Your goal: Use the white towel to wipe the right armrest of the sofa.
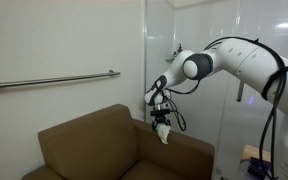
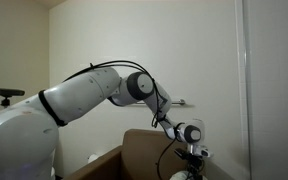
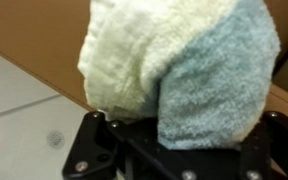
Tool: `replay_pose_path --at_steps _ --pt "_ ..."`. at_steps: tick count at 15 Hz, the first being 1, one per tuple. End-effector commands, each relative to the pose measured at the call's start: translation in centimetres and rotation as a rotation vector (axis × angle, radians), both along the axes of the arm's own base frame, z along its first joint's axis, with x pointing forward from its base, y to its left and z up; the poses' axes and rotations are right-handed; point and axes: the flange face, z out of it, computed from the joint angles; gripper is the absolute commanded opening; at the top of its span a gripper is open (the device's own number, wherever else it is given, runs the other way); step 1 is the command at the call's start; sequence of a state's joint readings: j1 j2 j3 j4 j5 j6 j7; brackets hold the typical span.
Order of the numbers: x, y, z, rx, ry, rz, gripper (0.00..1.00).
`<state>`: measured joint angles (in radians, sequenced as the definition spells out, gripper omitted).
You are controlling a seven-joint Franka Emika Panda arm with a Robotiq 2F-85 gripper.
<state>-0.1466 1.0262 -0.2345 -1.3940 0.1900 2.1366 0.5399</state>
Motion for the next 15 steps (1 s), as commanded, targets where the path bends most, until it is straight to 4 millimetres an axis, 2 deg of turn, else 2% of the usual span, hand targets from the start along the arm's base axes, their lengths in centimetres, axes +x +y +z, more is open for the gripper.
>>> replay_pose_path --at_steps 1,4,11,12,14,15 --pt "-5.3 -1.0 -0.2 -0.016 0.037 -0.069 0.08" --pt "-8.0 -1.1 0.6 -0.022 0.044 -0.080 0.08" --pt "-15.5 1.7 2.2 -0.041 0.075 -0.075 0.09" --pt "-16.4 1.8 2.3 -0.042 0.088 -0.092 0.44" --pt "-17.7 1.6 2.7 -0.045 0.110 -0.127 0.50" --pt "-18.2 1.3 3.0 -0.043 0.118 -0.143 0.57"
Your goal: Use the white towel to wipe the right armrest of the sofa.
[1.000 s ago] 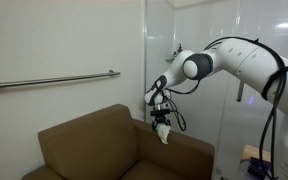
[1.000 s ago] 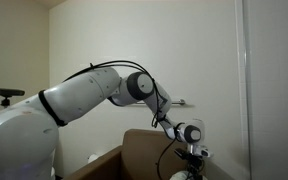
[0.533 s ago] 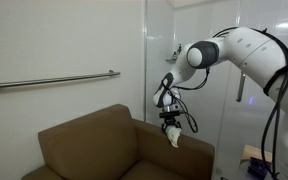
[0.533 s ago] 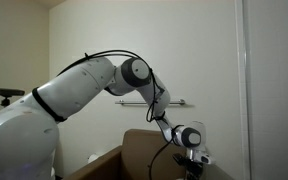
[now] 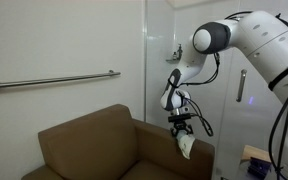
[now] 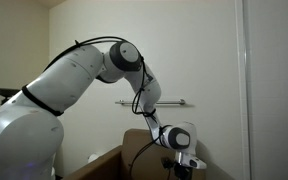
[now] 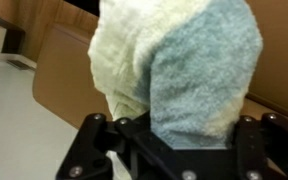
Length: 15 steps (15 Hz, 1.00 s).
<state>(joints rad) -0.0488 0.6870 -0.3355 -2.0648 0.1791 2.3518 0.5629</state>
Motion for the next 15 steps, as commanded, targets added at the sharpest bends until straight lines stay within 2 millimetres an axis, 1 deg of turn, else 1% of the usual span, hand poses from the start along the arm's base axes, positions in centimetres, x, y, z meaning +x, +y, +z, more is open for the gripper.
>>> replay_pose_path --at_steps 1,3,6,8,10,15 --pt "-2.6 -0.5 2.2 -0.018 0.011 -0.059 0.62" --pt "-2.8 -1.3 2.8 -0.020 0.017 -0.088 0.76" --pt "-2.9 -2.3 3.2 -0.019 0.026 -0.119 0.96" --pt "-3.0 -2.3 3.3 -0.021 0.025 -0.122 1.00" --pt "-2.7 -2.1 3.5 -0.037 0.011 -0.120 1.00" --pt "-2.2 -1.8 3.4 -0.051 0.008 -0.129 1.00"
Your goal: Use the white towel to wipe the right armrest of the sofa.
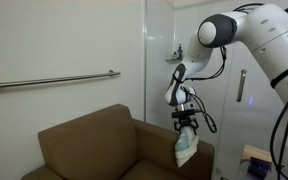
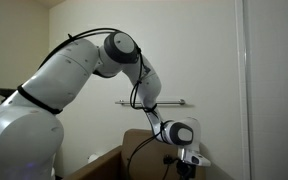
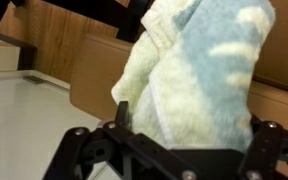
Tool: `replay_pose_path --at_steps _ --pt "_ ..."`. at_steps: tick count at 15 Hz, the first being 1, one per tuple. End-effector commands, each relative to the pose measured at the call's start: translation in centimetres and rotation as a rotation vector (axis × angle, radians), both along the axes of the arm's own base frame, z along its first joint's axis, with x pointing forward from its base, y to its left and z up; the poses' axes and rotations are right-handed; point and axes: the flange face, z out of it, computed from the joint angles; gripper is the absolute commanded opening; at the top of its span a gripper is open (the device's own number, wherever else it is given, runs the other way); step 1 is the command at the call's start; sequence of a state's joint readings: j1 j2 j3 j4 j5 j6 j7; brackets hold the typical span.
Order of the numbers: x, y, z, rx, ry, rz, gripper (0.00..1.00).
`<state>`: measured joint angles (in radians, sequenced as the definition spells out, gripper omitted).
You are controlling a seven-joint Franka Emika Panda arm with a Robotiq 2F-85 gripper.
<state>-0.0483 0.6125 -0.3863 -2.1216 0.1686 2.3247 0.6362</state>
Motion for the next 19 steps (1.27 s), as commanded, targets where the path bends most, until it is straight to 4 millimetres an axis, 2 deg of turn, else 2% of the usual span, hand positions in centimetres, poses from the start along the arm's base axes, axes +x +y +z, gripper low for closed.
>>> replay_pose_path --at_steps 1,6,8,10,13,15,16,19 --pt "-0.1 0.3 0.7 -0.016 0.000 -0.012 1.00" --pt "0.1 0.6 1.6 -0.022 -0.047 0.008 1.00" --pt "0.6 0.8 3.4 -0.047 -0.087 0.026 1.00" --pt "1.1 1.2 6.0 -0.051 -0.139 0.060 1.00" --pt "1.2 2.0 9.6 -0.008 -0.216 0.105 1.00" --pt "1.1 2.4 11.1 0.058 -0.220 0.133 1.00" --pt "2.5 2.0 9.5 -0.003 -0.202 0.095 1.00" --pt "2.1 2.4 10.9 0.026 -0.215 0.114 1.00"
